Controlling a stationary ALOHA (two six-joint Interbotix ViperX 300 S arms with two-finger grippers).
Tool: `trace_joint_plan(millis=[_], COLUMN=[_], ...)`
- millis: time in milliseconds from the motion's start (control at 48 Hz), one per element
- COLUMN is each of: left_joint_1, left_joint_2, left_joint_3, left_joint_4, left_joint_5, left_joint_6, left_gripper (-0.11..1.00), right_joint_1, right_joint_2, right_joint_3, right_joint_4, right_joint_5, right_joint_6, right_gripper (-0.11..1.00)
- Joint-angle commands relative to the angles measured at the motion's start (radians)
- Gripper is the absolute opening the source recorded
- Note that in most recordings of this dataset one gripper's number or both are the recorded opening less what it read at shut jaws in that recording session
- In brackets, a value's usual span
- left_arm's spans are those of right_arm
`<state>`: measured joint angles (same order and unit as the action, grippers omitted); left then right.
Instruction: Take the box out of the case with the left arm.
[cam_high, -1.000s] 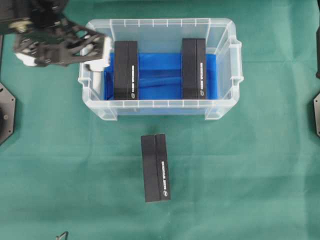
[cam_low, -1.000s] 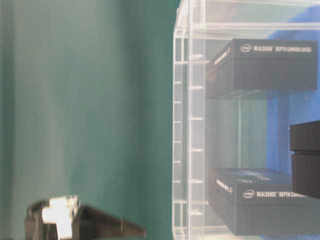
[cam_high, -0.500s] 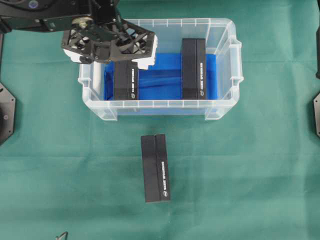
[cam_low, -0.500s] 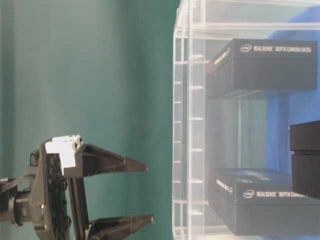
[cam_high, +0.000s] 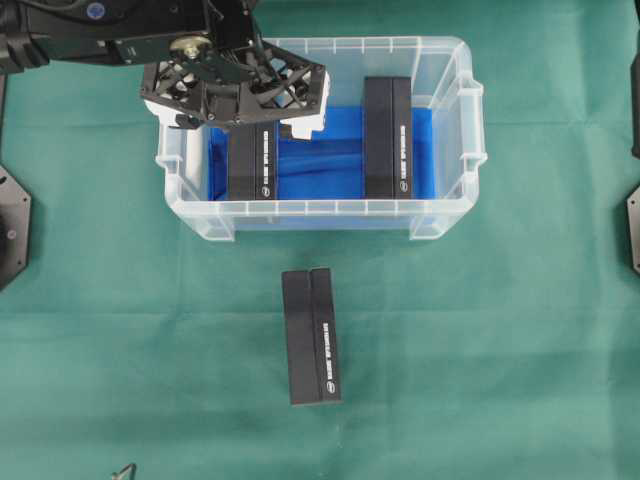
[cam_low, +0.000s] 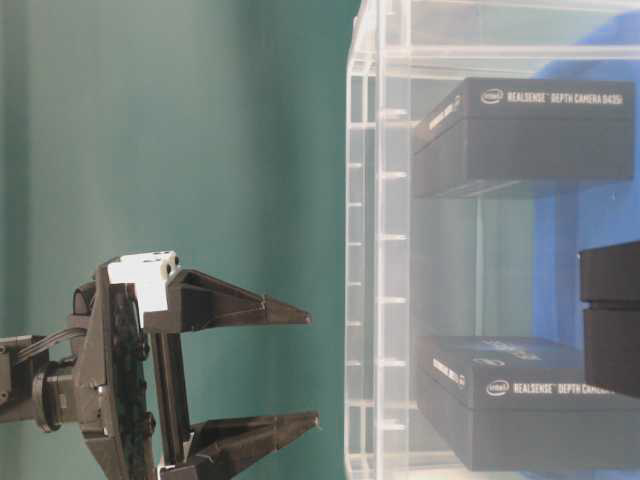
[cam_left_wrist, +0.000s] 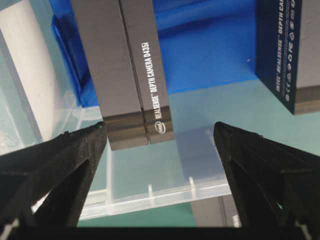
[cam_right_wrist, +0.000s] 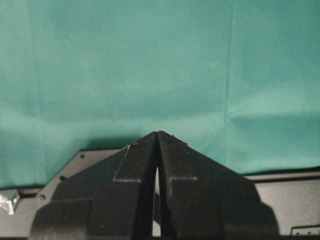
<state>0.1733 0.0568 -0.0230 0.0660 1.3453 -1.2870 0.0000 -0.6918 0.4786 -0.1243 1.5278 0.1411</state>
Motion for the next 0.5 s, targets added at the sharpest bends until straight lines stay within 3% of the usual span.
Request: trace_joint_plan(millis=[0,479], left_joint_1=[-0.002,0.0], left_joint_2=[-0.015,-0.017], left_joint_3=[-0.023,-0.02], left_joint_4=[0.002,0.0], left_joint_5=[-0.003,-0.003], left_joint_6=[-0.006,-0.015], left_gripper=[0.88,0.88], right_joint_1=[-0.002,-0.002], right_joint_2=[0.0,0.0], right_joint_3=[-0.008,-0.009], right_joint_4=[-0.002,-0.002], right_joint_5=[-0.003,-0.003], right_joint_6=[-0.002,-0.003], right_gripper=[0.01,0.01])
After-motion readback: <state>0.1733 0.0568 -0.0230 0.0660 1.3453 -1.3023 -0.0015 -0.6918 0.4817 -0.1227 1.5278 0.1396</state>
